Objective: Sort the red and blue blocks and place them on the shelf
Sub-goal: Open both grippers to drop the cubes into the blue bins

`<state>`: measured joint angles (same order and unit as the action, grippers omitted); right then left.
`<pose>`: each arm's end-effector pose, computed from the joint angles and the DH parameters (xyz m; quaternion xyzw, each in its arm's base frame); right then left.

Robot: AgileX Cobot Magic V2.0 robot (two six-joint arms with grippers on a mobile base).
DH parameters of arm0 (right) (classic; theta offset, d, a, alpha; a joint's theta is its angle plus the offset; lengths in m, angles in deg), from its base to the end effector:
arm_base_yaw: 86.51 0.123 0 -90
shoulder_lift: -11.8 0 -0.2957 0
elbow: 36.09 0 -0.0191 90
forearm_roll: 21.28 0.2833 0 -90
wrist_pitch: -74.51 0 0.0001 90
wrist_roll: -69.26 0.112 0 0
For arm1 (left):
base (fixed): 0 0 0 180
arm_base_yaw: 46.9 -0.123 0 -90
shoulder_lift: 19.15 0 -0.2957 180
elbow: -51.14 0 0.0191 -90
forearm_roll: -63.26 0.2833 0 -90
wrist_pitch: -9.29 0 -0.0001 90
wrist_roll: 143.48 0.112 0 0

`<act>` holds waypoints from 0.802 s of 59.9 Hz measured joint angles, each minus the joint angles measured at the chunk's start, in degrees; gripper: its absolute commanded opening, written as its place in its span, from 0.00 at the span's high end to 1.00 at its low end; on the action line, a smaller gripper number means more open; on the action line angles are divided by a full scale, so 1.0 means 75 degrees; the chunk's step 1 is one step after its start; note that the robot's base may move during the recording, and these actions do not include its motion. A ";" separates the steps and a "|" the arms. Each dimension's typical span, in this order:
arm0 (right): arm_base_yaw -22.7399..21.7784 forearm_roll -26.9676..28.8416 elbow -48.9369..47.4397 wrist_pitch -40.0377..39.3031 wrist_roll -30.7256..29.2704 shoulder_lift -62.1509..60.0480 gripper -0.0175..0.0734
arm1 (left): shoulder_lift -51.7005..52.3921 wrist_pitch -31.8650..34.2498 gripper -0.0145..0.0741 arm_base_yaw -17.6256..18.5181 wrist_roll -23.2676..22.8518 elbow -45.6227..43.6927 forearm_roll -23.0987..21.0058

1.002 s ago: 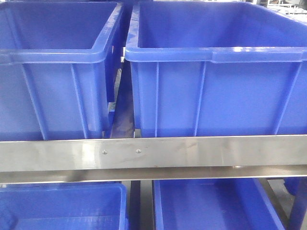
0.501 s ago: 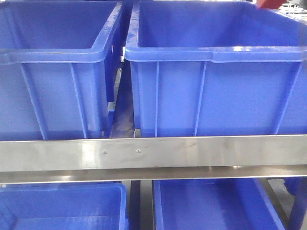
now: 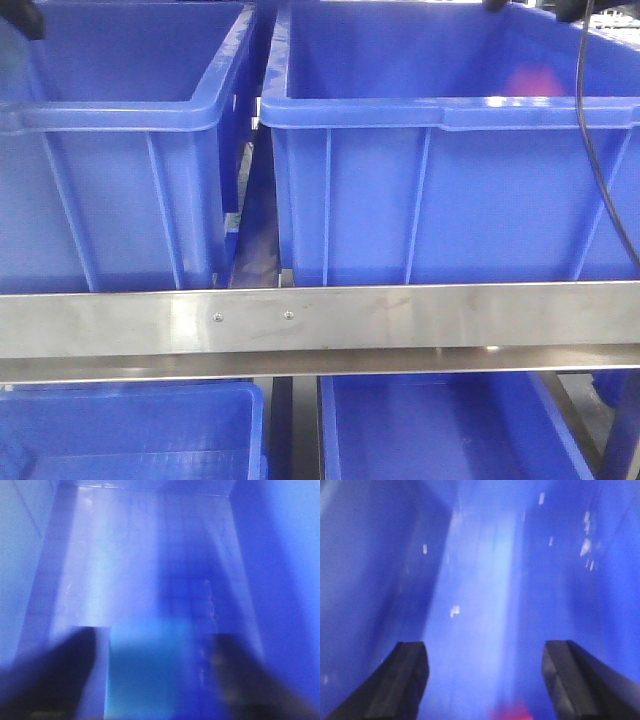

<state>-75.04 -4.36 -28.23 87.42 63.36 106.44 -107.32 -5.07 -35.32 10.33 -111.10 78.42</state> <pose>0.3964 0.0879 0.3280 -0.0238 0.8422 0.1300 0.5228 0.3592 -0.0662 0.3035 -0.0155 0.8648 -0.0727 0.4967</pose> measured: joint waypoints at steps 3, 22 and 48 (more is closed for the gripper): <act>0.0000 0.0000 0.0000 -0.0001 0.0000 0.0000 0.18 | 0.0000 -0.0047 0.16 0.0000 0.0000 0.0000 0.0000; 0.0000 0.0000 0.0000 0.0704 -0.0004 -0.0186 0.73 | 0.0503 -0.0608 0.67 0.0000 0.0000 -0.0016 -0.0254; 0.0000 -0.0011 0.2524 0.0441 -0.0018 -0.3353 0.73 | 0.3862 -0.0316 0.68 0.0000 0.0000 0.1646 -0.0126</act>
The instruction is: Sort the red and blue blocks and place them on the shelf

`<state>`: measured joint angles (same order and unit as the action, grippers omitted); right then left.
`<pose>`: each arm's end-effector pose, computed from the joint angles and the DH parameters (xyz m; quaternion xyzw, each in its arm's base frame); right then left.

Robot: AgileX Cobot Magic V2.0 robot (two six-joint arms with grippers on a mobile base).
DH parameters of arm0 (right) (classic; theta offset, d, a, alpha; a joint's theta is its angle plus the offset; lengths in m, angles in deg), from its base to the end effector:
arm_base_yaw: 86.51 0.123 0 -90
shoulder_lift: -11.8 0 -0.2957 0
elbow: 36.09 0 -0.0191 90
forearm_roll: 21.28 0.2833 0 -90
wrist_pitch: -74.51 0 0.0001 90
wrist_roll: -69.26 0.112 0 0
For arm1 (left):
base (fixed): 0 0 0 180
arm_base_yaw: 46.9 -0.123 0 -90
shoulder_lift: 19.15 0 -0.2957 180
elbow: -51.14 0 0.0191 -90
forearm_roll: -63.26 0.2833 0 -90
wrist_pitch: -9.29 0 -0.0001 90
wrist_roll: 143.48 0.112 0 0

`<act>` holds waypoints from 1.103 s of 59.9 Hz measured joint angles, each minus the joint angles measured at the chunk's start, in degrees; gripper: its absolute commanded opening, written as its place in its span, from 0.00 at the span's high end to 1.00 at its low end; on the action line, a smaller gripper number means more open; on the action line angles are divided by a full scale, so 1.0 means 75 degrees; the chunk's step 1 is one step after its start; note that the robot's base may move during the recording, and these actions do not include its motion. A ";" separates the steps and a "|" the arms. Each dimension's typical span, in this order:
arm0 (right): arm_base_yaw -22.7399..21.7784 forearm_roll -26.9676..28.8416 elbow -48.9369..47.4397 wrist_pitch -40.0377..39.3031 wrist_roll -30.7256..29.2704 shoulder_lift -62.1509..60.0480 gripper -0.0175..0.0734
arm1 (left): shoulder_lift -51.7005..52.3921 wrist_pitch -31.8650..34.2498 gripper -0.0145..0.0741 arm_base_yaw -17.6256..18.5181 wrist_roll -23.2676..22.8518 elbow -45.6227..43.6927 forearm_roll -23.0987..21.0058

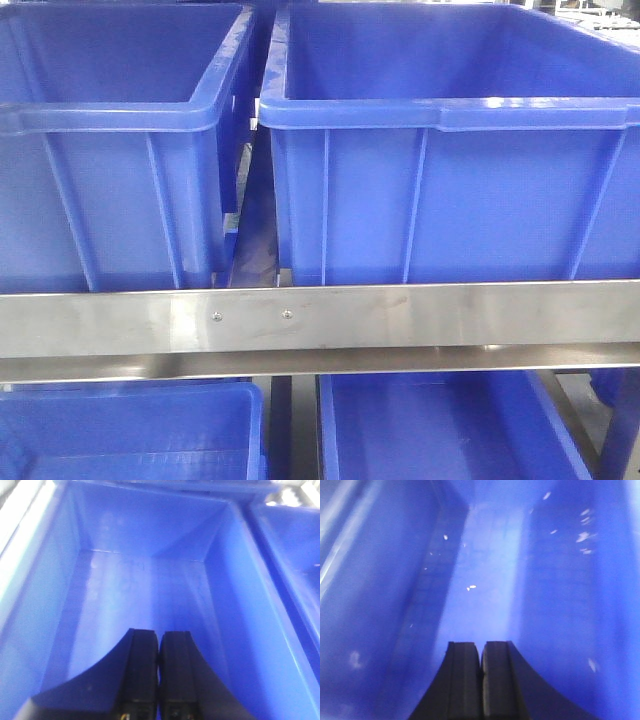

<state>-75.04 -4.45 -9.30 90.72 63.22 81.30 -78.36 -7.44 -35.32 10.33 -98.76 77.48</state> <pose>0.2762 0.0653 0.3463 -0.0321 0.8273 0.1379 0.5437 0.2360 -0.0403 0.3695 -0.0281 0.7956 -0.0988 0.5971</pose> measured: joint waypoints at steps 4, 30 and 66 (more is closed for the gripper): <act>0.0000 0.0000 0.0910 -0.0390 0.0000 -0.0724 0.73 | 0.0569 0.0173 0.68 0.0000 0.0000 0.0649 0.0000; 0.0000 0.0000 0.3910 -0.1763 0.0000 -0.3197 0.73 | 0.2355 0.0766 0.68 0.0000 0.0000 0.3008 0.0000; 0.0000 0.0000 0.3908 -0.2046 0.0000 -0.3226 0.73 | 0.2355 0.1007 0.68 0.0000 0.0000 0.3034 0.0000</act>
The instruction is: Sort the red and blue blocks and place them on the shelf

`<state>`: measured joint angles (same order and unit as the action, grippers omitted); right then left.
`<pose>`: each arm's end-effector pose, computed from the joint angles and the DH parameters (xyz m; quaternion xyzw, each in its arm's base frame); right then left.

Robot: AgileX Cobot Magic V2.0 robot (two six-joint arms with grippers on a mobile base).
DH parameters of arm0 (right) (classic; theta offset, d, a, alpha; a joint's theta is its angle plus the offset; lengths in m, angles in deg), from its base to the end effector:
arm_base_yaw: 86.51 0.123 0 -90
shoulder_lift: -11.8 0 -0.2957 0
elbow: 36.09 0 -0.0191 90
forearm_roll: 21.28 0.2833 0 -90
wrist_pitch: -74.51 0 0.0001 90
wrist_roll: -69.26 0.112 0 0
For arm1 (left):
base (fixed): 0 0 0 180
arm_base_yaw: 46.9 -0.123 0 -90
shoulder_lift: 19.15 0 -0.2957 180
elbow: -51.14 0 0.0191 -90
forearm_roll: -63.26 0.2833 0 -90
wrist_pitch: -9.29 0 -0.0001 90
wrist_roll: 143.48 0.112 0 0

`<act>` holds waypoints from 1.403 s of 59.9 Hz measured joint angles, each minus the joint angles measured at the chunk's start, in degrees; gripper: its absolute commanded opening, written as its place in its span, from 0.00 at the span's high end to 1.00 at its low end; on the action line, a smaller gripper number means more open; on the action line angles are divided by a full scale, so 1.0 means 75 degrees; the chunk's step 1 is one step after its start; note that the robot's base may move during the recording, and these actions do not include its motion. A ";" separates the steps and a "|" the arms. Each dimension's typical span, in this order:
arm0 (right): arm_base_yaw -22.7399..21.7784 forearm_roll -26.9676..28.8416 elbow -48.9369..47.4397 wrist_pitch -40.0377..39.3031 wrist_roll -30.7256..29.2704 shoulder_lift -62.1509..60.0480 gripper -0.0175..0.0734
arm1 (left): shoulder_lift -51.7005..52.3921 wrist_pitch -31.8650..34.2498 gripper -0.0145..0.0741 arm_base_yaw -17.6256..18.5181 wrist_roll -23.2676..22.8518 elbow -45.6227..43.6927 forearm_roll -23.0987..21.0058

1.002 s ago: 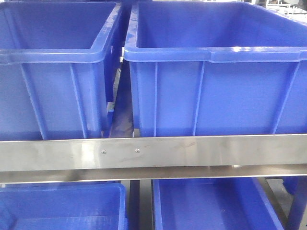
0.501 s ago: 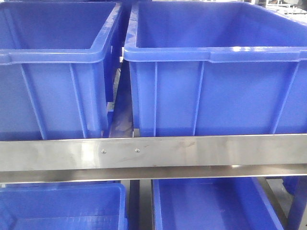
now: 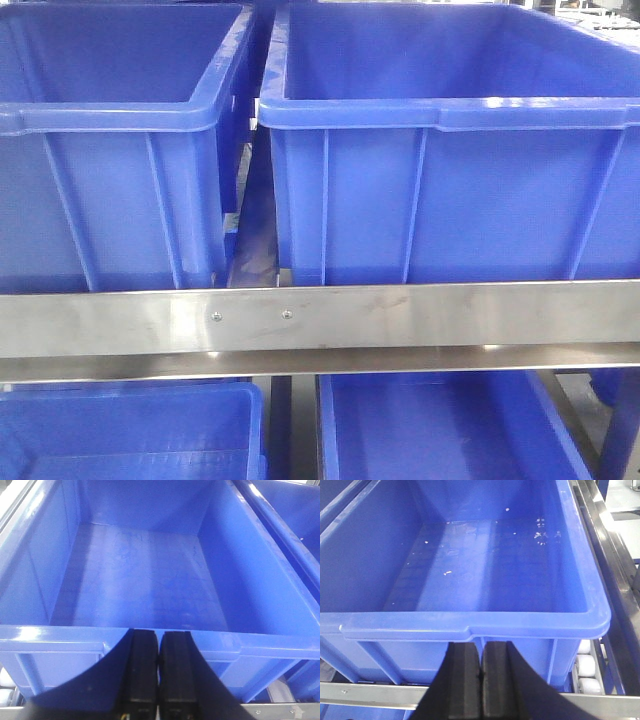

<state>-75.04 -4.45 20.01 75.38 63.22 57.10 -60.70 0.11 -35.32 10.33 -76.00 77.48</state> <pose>0.1792 0.0369 0.2721 -0.0060 0.7784 0.1228 0.6156 0.1689 -0.0301 0.2905 -0.0160 0.7841 -0.1125 0.6102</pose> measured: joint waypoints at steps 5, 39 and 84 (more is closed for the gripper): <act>0.0000 0.0000 0.0000 0.0000 0.0000 0.0000 0.73 | 0.0000 0.0000 0.68 0.0000 0.0000 0.0000 0.0000; 0.0000 0.0000 0.0000 0.0000 0.0000 0.0000 0.73 | 0.3928 -0.0009 0.68 -0.0566 0.0011 0.2526 -0.0351; 0.0000 0.0000 0.0017 0.0059 0.0000 0.0000 0.73 | 0.4572 0.0274 0.68 -0.0798 0.0126 0.3348 -0.0458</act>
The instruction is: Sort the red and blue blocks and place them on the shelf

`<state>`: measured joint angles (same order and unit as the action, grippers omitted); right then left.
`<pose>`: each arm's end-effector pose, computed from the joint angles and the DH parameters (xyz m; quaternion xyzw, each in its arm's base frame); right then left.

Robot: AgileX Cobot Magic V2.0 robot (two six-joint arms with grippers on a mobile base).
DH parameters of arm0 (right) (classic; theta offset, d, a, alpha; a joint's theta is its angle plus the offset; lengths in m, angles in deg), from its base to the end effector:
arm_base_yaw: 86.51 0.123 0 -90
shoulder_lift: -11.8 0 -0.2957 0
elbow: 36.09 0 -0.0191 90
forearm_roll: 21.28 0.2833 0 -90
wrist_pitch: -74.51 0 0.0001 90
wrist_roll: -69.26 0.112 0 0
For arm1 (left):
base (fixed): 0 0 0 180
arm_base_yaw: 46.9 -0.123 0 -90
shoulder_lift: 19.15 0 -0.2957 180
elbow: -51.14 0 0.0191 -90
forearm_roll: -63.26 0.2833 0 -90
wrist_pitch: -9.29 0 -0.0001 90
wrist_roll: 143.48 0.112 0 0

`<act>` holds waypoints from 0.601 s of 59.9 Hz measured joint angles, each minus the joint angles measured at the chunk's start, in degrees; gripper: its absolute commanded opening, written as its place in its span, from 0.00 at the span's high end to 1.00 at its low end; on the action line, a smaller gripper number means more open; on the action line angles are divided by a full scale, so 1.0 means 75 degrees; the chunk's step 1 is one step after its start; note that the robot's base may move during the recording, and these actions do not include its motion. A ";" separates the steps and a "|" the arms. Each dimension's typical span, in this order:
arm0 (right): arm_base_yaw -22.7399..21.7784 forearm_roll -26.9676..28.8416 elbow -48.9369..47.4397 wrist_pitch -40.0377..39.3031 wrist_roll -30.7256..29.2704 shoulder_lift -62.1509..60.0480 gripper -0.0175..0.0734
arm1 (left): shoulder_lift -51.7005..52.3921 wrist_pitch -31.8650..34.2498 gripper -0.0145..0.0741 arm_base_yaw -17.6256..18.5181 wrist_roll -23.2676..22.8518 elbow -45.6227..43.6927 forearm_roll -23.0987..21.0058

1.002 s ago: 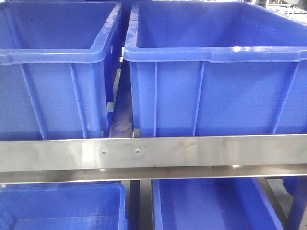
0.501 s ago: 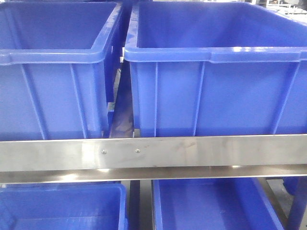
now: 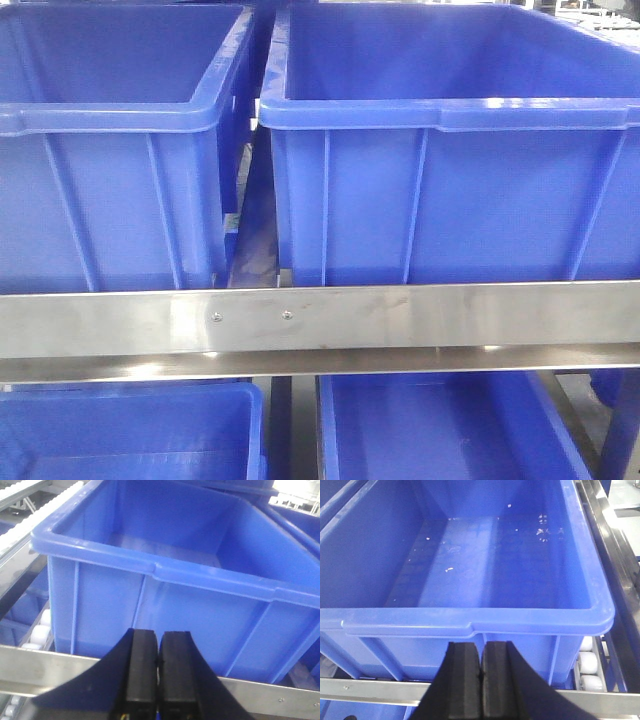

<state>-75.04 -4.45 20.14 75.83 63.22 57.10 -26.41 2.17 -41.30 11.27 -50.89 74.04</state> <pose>0.1788 0.0371 0.2704 -0.0067 0.7815 0.1230 0.6117 0.0991 -0.0071 0.1985 -0.0642 0.7178 -0.1130 0.6840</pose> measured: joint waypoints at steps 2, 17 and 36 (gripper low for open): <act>0.0000 0.0000 0.0000 0.0000 0.0000 0.0000 0.73 | 0.0000 0.0037 0.68 0.0000 0.0194 0.0000 -0.0060; 0.0000 0.0000 0.0000 0.0000 0.0000 0.0000 0.73 | 0.0000 0.0265 0.68 0.0000 0.2272 0.0000 -0.0690; 0.0000 0.0000 0.0000 0.0000 0.0000 0.0000 0.73 | 0.0000 0.0237 0.68 -0.0012 0.2435 0.0000 -0.1047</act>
<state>-75.04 -4.45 20.14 75.83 63.22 57.10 -26.41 3.94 -41.39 29.53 -50.89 66.19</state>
